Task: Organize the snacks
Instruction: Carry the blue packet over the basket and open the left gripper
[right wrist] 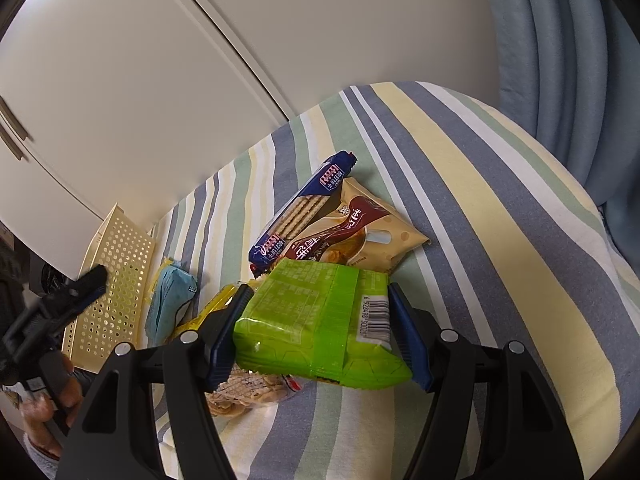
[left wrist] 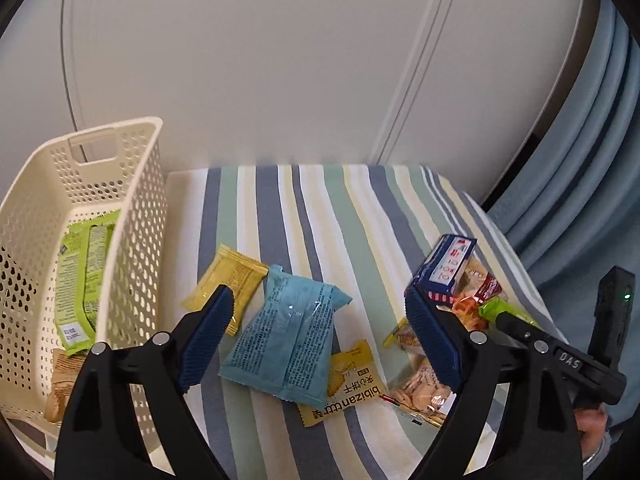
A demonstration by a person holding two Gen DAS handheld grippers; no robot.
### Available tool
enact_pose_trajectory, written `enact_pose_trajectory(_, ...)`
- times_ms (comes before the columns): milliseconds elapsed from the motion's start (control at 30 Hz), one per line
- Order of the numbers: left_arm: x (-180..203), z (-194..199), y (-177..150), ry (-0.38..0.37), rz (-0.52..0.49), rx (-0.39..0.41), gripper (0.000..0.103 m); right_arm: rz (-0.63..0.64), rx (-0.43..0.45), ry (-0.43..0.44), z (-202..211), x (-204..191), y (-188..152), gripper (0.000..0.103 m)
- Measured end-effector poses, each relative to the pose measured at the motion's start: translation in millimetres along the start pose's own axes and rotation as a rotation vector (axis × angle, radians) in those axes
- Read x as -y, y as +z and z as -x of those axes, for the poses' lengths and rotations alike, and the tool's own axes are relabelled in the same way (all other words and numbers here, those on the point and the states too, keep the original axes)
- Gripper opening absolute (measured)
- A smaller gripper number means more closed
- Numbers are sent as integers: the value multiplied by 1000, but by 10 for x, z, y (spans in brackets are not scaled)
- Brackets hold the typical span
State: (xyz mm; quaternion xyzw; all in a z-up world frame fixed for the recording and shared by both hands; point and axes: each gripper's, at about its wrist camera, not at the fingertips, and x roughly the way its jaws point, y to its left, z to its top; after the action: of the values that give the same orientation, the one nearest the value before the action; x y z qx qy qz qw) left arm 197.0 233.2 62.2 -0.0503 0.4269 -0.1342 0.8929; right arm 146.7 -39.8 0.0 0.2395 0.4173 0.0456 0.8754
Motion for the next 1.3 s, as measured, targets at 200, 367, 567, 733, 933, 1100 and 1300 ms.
enact_pose_trajectory(200,11,-532,-103,32,-39,-95,89,-3,-1,5,6,15,-10,67)
enact_pose_trajectory(367,-114,-804,-108,14,15,-170,88,4,-4,6,-2,-7,-17,67)
enact_pose_trajectory(567,-76,-932,-76,13,5,-204,61,2,-4,8,-4,-27,-30,67)
enact_pose_trajectory(733,-34,-803,-74,5,0,-152,56,1,-3,9,-4,-25,-31,67)
enact_pose_trajectory(933,18,-451,-61,-7,13,-61,55,2,-3,8,-4,-23,-31,67)
enact_pose_trajectory(1100,-24,-84,52,2,41,32,55,2,-4,8,-6,-22,-31,67)
enact_pose_trajectory(1300,-237,358,164,49,85,142,56,3,-3,8,-6,-21,-31,67)
